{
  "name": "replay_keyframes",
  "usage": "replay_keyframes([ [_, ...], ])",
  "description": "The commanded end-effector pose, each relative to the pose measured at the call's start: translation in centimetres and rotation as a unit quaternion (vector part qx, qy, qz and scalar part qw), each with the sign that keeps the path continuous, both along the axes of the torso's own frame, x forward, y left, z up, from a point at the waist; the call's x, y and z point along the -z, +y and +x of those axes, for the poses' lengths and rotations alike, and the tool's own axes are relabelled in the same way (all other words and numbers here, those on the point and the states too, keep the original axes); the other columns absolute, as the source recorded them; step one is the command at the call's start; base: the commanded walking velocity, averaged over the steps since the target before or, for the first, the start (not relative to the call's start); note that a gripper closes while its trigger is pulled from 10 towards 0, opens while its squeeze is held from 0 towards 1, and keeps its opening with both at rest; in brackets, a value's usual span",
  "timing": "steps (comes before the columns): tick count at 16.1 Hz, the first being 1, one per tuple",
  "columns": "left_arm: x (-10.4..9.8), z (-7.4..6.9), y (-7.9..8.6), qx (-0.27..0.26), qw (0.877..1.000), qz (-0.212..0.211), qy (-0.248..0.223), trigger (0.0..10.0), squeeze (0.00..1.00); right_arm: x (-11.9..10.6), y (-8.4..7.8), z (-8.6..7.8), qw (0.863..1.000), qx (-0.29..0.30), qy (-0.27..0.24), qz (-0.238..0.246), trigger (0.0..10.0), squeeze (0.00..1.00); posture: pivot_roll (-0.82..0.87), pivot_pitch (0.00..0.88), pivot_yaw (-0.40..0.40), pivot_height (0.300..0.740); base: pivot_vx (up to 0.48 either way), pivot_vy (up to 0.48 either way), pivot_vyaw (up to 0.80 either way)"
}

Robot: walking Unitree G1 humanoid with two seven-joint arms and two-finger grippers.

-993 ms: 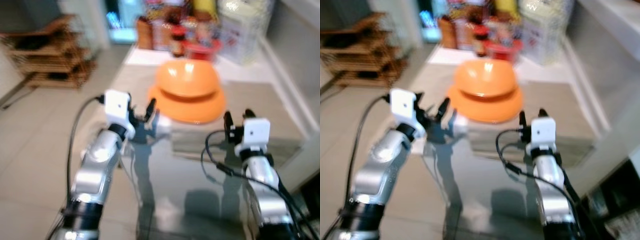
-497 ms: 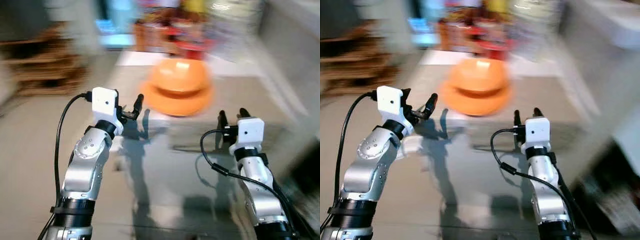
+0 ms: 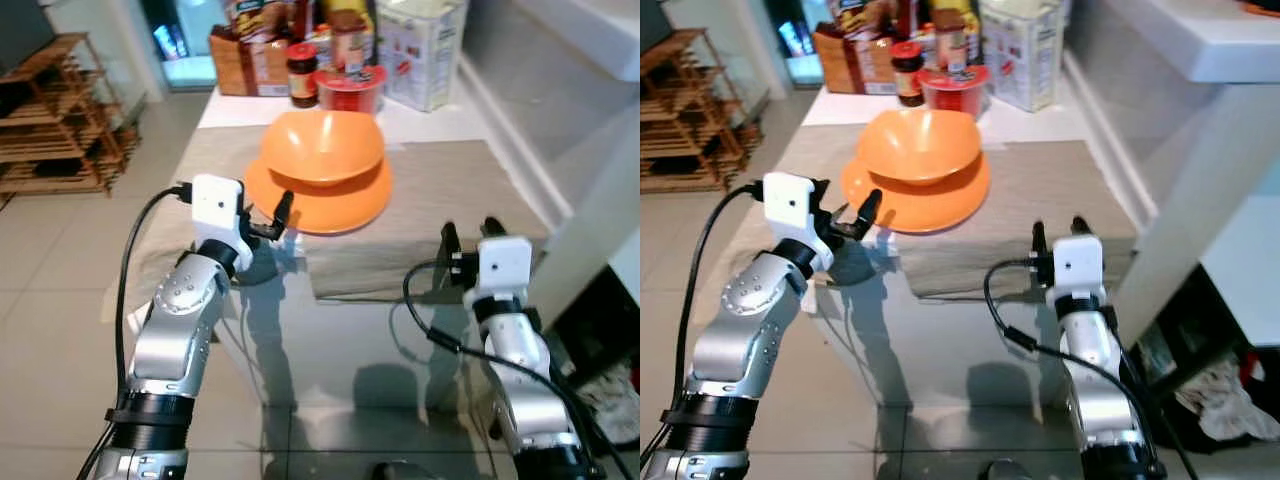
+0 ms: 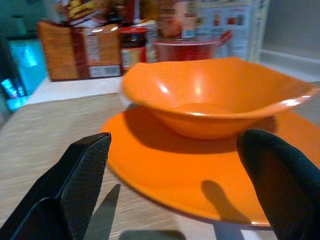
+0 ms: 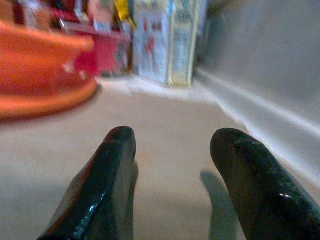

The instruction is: Setting the table

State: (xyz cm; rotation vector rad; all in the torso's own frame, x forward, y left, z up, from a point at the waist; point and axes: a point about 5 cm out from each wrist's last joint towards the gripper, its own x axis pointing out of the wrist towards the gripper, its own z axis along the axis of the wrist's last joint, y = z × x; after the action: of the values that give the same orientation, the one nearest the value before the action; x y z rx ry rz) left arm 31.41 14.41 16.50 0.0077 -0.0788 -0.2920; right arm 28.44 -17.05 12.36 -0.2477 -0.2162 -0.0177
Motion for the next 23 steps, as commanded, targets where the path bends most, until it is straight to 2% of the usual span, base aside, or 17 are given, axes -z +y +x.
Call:
replay_keyframes([
  [1,-1.2,0.0,0.3,-0.01,1.0,-0.005,-0.014,10.0,0.0,-1.4,0.4,0.2,1.0,-0.01,-0.019,0.004,10.0,0.0,-0.12,0.0,0.084,0.74,0.0,0.0,0.0],
  [4,-1.9,-0.4,0.6,-0.02,0.999,-0.025,-0.019,10.0,0.0,-2.0,0.4,0.4,1.0,-0.017,-0.019,0.007,10.0,0.0,-0.13,0.0,0.084,0.74,0.0,0.0,0.0],
  [8,-2.9,0.0,1.0,-0.021,0.999,-0.017,-0.022,10.0,0.0,-2.6,0.7,0.9,0.999,-0.025,-0.019,0.015,10.0,0.0,-0.12,0.0,0.079,0.74,0.0,0.0,0.0],
  [12,-3.7,-0.1,0.3,0.0,0.999,-0.017,-0.037,10.0,0.0,-3.3,0.6,0.7,0.999,-0.013,-0.041,0.005,10.0,0.0,-0.12,0.0,0.083,0.74,0.409,0.0,0.0],
  [16,-4.4,-0.2,-0.4,0.015,0.998,-0.025,-0.054,10.0,0.0,-5.7,-0.7,1.0,0.995,0.022,-0.099,-0.019,10.0,0.0,-0.13,0.0,0.08,0.74,0.452,0.0,0.0],
  [20,-4.7,-0.2,-0.5,0.014,0.998,-0.028,-0.06,10.0,0.0,-7.4,-0.4,1.7,0.992,0.016,-0.124,-0.02,10.0,0.0,-0.12,0.0,0.078,0.74,0.451,0.0,0.0],
  [23,-4.9,-0.3,-0.7,0.01,0.997,-0.031,-0.069,10.0,0.0,-7.4,0.0,1.8,0.992,0.007,-0.125,-0.02,10.0,0.0,-0.12,0.0,0.072,0.74,0.149,0.0,0.0],
])
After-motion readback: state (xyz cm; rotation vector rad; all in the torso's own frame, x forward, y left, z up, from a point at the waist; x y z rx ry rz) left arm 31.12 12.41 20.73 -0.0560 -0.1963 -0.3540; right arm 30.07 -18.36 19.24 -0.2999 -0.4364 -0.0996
